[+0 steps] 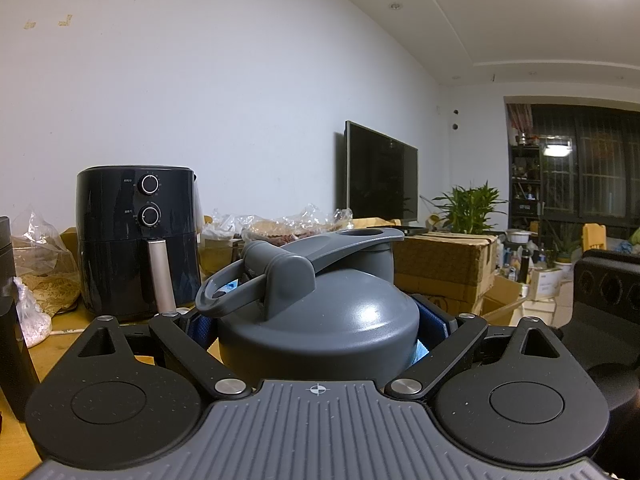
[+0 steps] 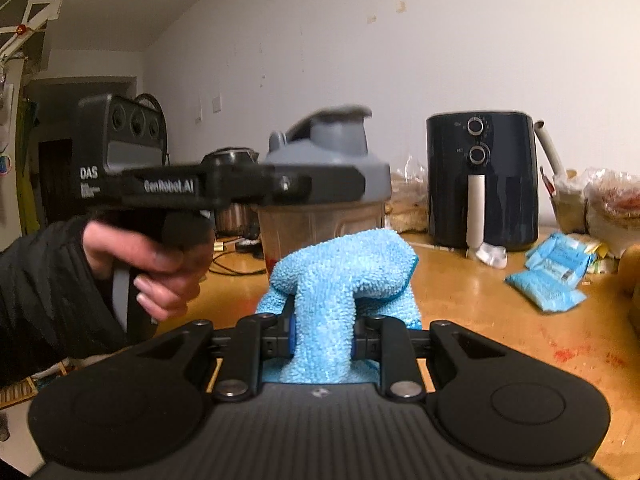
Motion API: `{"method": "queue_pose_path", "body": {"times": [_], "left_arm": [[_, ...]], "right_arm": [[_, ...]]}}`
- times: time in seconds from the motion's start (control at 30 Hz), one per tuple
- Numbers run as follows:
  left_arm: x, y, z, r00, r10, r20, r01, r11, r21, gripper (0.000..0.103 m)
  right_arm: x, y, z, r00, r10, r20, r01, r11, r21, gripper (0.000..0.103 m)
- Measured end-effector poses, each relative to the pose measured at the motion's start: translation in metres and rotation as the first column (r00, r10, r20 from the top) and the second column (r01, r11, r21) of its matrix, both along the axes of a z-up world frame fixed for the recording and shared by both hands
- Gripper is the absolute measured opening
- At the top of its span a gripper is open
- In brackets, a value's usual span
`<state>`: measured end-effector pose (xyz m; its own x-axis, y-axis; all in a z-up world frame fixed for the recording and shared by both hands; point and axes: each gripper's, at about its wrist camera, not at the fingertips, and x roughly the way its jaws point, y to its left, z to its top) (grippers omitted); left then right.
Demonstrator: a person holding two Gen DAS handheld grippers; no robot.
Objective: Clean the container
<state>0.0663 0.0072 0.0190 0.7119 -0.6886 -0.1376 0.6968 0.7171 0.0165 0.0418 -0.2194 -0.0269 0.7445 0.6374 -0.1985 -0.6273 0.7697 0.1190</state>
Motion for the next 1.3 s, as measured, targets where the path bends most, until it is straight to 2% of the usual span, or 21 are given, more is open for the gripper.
{"method": "queue_pose_path", "body": {"times": [0.37, 0.6, 0.8, 1.3], "left_arm": [[0.001, 0.0, 0.0, 1.0, 0.002, -0.004, -0.002, 1.0, 0.003, 0.096], [0.004, 0.003, 0.0, 1.0, 0.006, -0.003, -0.006, 1.0, 0.002, 0.096], [0.004, 0.003, 0.0, 1.0, 0.009, -0.003, -0.009, 1.0, 0.004, 0.096], [0.0, 0.002, -0.003, 1.0, 0.018, 0.019, -0.018, 1.0, -0.013, 0.096]], "right_arm": [[-0.009, -0.005, 0.015, 0.995, -0.023, 0.096, 0.016, 0.997, 0.072, 0.019], [-0.007, -0.009, 0.012, 0.995, -0.022, 0.096, 0.011, 0.993, 0.117, 0.019], [-0.008, -0.009, 0.012, 0.995, -0.013, 0.102, 0.002, 0.994, 0.11, 0.02], [-0.012, -0.026, 0.0, 0.995, -0.016, 0.096, -0.001, 0.984, 0.178, 0.019]]}}
